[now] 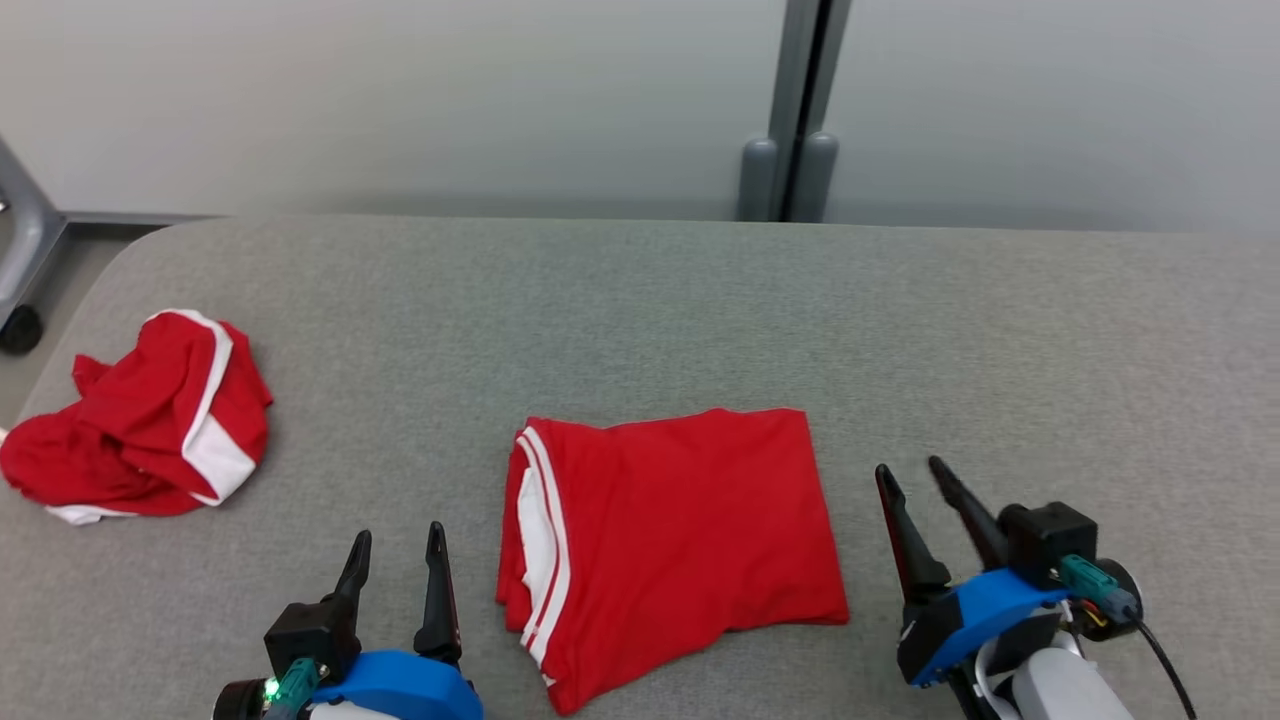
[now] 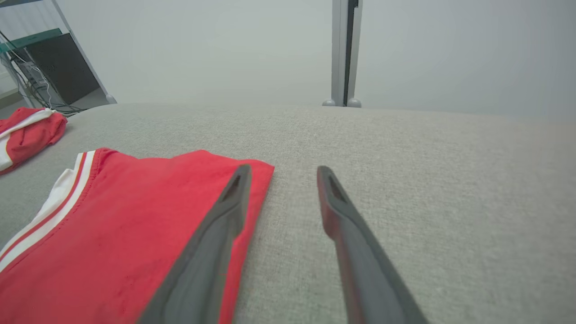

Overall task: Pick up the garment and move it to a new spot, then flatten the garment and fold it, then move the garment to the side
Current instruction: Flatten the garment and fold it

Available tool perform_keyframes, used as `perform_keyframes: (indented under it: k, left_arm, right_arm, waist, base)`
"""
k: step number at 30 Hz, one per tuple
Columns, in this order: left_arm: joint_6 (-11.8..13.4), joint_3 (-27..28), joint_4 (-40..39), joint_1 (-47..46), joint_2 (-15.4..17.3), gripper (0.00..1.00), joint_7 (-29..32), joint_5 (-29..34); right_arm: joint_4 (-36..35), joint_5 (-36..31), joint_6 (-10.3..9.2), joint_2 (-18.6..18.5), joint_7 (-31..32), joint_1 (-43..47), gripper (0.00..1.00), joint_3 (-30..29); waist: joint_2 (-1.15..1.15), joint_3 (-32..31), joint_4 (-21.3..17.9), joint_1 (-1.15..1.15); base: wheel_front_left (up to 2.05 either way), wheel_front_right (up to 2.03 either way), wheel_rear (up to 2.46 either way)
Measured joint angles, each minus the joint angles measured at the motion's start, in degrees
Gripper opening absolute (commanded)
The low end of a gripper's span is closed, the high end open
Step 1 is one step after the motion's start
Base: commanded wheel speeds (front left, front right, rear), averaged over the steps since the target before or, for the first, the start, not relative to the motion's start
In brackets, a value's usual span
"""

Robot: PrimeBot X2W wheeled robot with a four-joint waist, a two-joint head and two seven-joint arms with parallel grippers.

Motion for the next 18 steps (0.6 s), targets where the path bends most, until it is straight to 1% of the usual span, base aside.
perform_keyframes:
  k: [8,14,18]
  left_arm:
    - [0.3,2.0,-0.2,2.2,0.0,1.00,0.0,1.9]
    - [0.4,3.3,-0.8,3.5,0.0,1.00,0.0,3.0]
    - [0.3,3.5,-1.3,3.9,0.0,1.00,0.0,3.3]
  right_arm:
    - [-1.4,0.0,0.00,0.0,0.0,3.1,1.00,-4.7]
    - [-1.6,0.8,0.00,0.0,0.0,4.4,1.00,-5.3]
    - [-1.5,1.1,0.00,0.0,0.0,5.1,1.00,-5.2]
  waist:
    - [0.00,-2.5,-3.2,0.00]
    - [0.00,-3.8,-5.2,0.00]
    - [0.00,-3.9,-5.7,-0.01]
  base:
    - [0.00,0.00,0.00]
    - [0.00,0.00,0.00]
    - [0.00,0.00,0.00]
